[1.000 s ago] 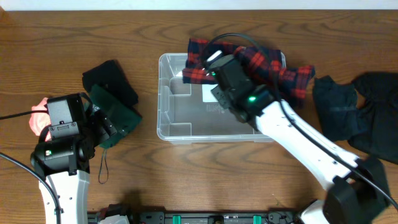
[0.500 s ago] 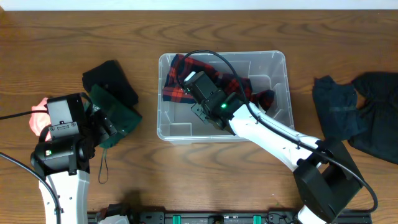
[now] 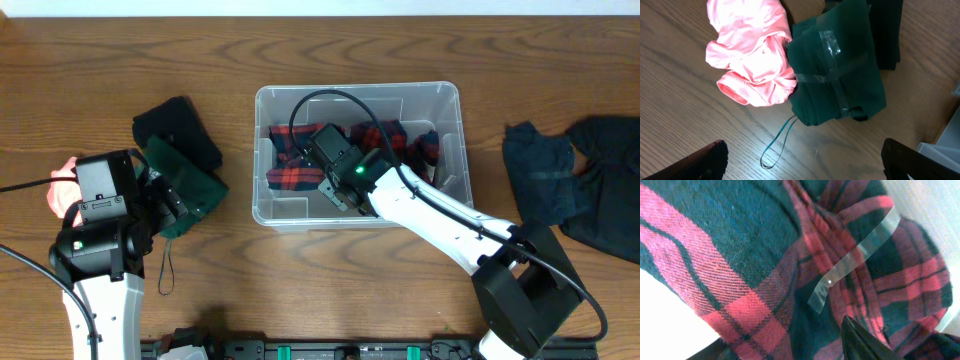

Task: Pack container
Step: 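Lift the plaid shirt with the right gripper and drop it into the bin, then move the right gripper back to the dark green garment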

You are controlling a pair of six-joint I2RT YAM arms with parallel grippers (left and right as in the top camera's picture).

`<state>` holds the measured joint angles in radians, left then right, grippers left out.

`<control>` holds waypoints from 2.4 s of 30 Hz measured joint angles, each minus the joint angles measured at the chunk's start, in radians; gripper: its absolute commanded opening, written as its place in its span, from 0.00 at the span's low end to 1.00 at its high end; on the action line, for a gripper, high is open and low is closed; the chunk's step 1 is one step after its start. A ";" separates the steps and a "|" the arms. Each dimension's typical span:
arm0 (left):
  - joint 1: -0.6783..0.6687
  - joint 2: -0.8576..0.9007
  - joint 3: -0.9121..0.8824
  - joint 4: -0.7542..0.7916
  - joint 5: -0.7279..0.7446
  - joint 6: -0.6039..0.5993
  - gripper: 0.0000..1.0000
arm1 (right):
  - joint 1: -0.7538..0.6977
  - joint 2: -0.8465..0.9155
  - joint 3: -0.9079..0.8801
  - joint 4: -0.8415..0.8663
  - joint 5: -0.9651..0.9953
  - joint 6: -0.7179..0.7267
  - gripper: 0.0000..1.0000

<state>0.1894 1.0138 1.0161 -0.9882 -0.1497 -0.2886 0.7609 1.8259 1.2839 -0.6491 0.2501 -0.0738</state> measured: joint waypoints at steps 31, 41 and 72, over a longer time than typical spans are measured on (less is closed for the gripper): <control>0.000 0.000 0.000 0.000 0.000 0.000 0.98 | 0.007 0.163 0.023 0.186 -0.205 0.138 0.24; 0.000 0.000 0.000 -0.002 0.000 0.000 0.98 | -0.034 -0.059 0.013 0.152 -0.052 0.154 0.66; 0.000 0.000 0.000 -0.001 0.000 0.000 0.98 | -0.901 0.149 -0.012 -0.170 0.064 0.075 0.68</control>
<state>0.1898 1.0138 1.0161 -0.9894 -0.1501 -0.2886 -0.1402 1.9751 1.2720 -0.8192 0.3141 0.0013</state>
